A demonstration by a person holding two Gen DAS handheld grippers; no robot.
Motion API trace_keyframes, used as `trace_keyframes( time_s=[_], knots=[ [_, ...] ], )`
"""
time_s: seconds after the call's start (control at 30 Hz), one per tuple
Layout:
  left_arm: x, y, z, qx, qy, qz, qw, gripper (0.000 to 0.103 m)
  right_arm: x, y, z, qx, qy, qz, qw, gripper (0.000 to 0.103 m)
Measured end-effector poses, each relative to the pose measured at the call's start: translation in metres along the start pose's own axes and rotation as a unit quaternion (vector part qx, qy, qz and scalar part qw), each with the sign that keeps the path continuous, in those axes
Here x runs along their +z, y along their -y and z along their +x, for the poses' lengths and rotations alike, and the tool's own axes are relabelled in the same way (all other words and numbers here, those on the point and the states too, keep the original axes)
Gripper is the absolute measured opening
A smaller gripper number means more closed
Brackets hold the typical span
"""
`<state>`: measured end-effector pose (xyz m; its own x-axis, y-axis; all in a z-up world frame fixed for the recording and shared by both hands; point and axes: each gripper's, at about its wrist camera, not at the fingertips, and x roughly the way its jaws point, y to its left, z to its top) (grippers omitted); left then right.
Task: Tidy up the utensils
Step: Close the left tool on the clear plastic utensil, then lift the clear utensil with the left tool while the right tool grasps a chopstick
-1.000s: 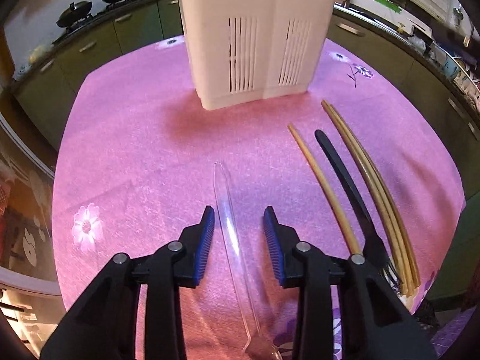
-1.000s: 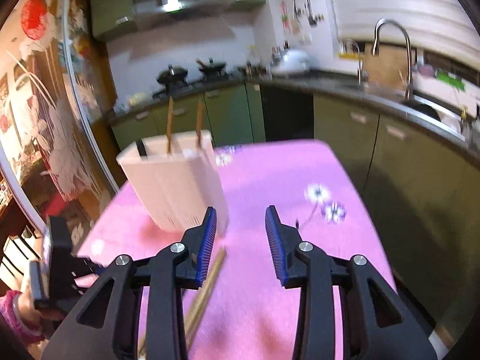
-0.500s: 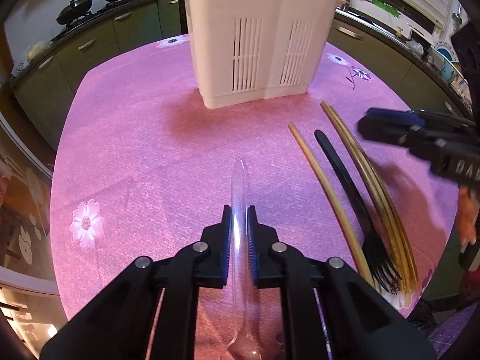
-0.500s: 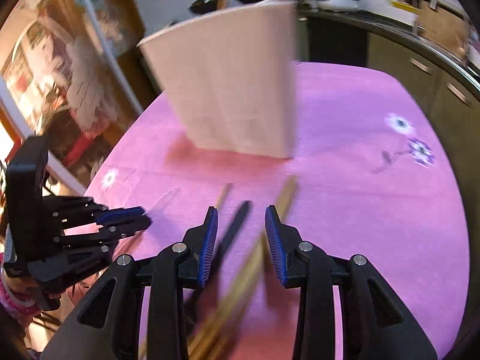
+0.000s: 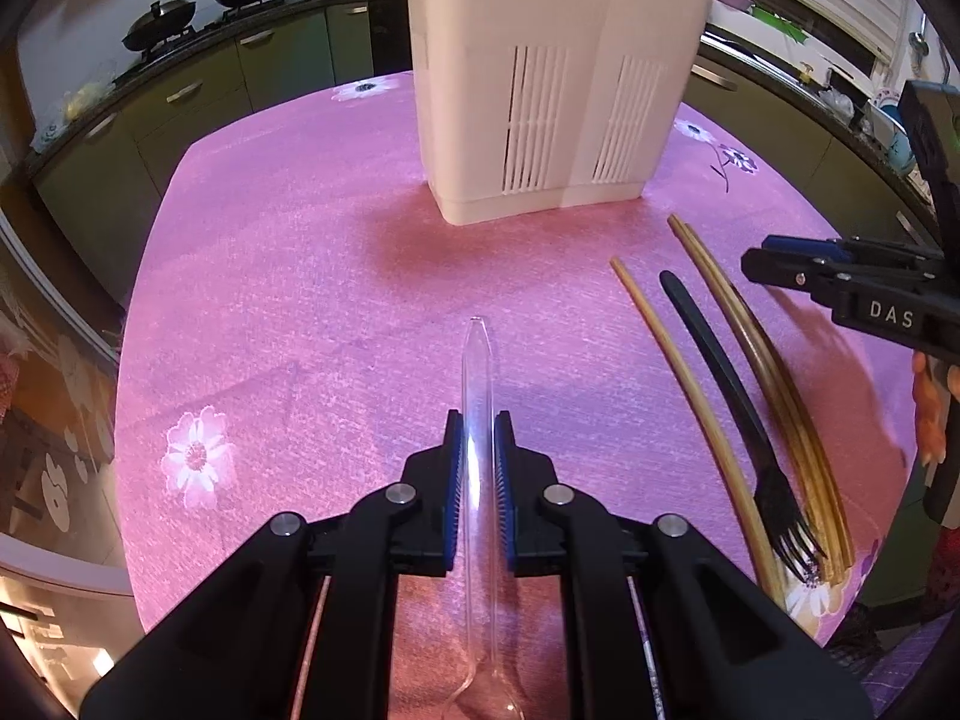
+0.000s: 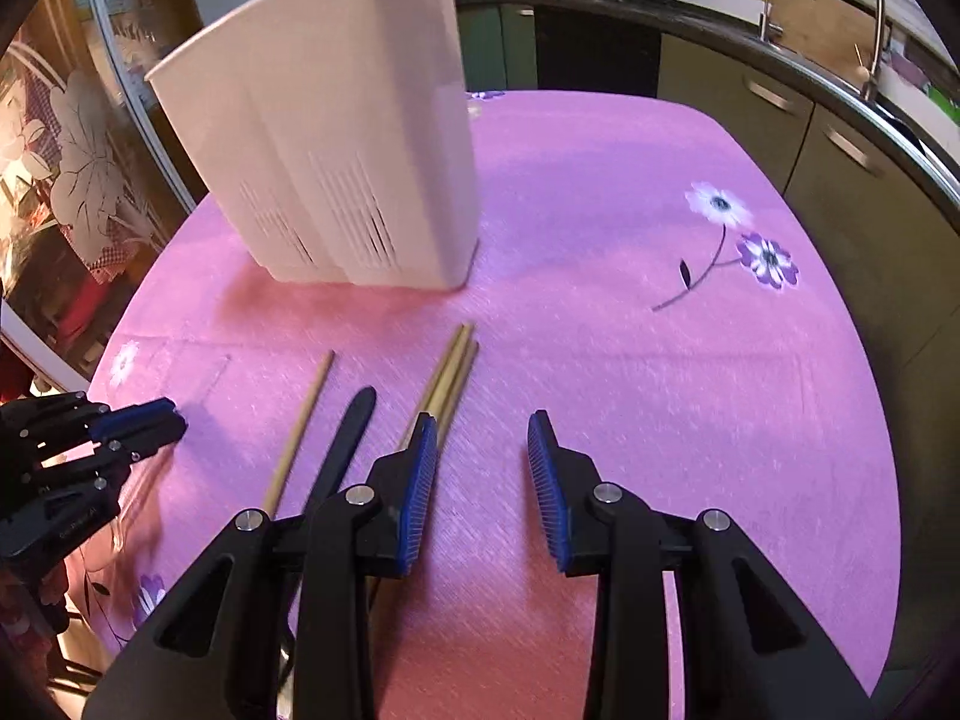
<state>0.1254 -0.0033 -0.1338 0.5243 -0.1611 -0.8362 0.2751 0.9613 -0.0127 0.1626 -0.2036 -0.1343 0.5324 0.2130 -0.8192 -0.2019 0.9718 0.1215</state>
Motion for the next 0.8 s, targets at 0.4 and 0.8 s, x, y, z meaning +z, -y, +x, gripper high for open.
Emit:
trace_keyframes(
  time_s=[0.4,0.8],
  knots=[
    [-0.001,-0.001,-0.001,-0.005,0.001,0.000,1.0000,0.010,-0.001,-0.001,0.002,-0.050,-0.010,-0.018,0.999,0.032],
    [-0.001,-0.002,0.000,-0.005,0.003,0.001,1.0000,0.010,-0.003,-0.006,0.006,-0.048,-0.024,-0.022,0.998,0.033]
  ],
)
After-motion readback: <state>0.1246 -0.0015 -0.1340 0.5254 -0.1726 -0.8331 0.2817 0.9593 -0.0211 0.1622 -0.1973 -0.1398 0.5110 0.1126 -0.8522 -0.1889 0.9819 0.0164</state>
